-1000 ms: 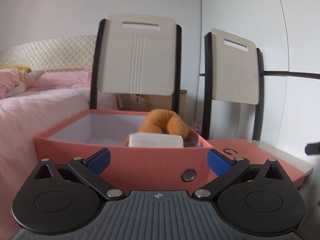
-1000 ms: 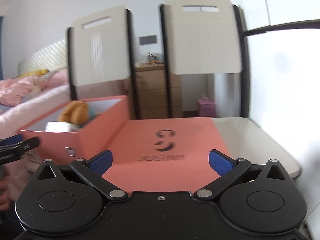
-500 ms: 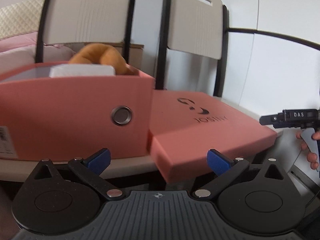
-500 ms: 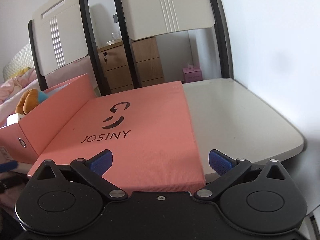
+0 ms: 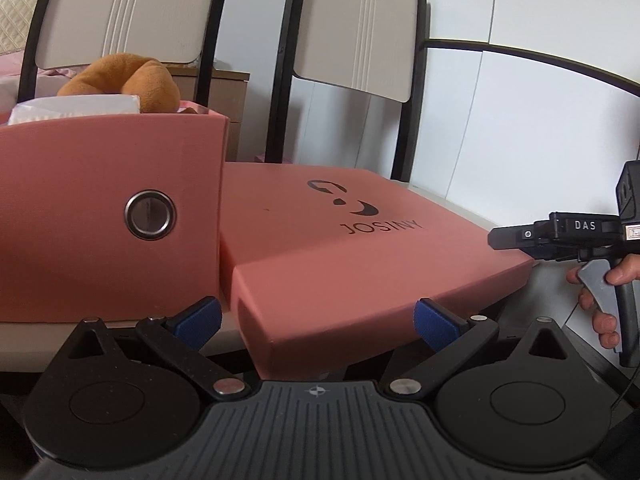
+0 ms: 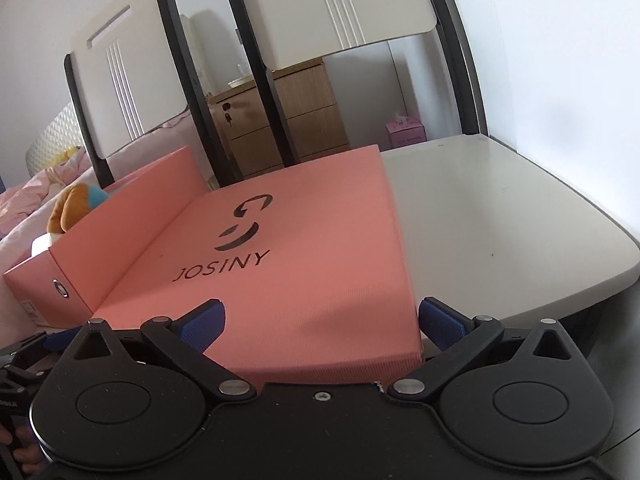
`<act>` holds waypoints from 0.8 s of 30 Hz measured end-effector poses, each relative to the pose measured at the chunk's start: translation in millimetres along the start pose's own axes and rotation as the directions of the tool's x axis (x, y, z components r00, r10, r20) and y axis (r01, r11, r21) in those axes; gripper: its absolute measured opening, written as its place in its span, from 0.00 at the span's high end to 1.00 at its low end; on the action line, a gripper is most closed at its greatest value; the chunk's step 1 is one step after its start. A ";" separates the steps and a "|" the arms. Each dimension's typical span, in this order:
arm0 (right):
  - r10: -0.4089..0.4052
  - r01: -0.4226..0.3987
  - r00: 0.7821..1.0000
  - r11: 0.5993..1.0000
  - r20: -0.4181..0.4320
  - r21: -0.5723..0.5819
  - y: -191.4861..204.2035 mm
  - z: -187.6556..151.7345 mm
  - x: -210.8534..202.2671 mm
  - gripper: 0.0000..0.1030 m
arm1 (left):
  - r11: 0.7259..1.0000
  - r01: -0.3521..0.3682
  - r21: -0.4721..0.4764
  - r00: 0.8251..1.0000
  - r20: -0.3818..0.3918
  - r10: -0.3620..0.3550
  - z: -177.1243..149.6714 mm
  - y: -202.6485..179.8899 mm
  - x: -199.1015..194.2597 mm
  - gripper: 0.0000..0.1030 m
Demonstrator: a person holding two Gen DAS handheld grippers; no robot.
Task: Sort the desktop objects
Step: 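Move both grippers toward opposite edges of the pink JOSINY lid, then close both grippers on opposite edges of the pink lid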
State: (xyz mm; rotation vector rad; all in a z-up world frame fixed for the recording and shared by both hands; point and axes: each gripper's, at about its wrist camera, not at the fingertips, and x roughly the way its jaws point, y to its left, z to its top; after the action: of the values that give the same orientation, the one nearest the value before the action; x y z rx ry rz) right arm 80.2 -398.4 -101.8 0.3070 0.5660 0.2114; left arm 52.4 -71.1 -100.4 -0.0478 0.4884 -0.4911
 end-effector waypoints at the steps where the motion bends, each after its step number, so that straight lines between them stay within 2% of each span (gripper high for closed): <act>1: 0.001 -0.001 1.000 1.000 -0.003 -0.012 1.3 -0.4 -0.3 0.00 | 1.000 0.014 0.006 1.000 -0.006 -0.014 -0.1 -1.8 0.1 0.00; 6: 0.019 -0.020 1.000 0.998 -0.017 -0.062 4.8 -3.4 -4.3 0.00 | 1.000 0.012 0.011 1.000 -0.017 -0.012 -1.0 -6.9 -4.0 0.00; 9: 0.031 -0.032 0.999 0.998 -0.024 -0.058 3.9 -4.7 -10.1 0.00 | 0.999 0.029 -0.015 0.999 -0.020 -0.030 -1.7 -6.1 -10.2 0.00; 16: 0.082 -0.083 0.996 0.996 -0.034 -0.034 0.4 -16.2 -35.3 0.00 | 0.998 0.070 0.004 0.997 -0.044 -0.069 -12.3 -11.2 -36.1 0.00; 20: 0.103 -0.103 0.994 0.995 -0.035 -0.004 -5.0 -20.7 -40.2 0.01 | 0.993 0.103 -0.060 0.993 -0.047 -0.106 -8.2 -1.4 -37.1 0.00; 24: 0.086 -0.078 0.995 0.988 -0.054 0.137 -25.8 -18.9 -30.8 0.01 | 0.979 0.088 -0.181 0.994 -0.042 -0.098 -0.3 20.2 -29.8 0.00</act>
State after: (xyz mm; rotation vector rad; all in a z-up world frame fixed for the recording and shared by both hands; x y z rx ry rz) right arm 47.2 -426.8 -110.6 0.4564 0.6288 0.2631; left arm 38.2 -39.5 -90.9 -0.2327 0.5809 -0.5399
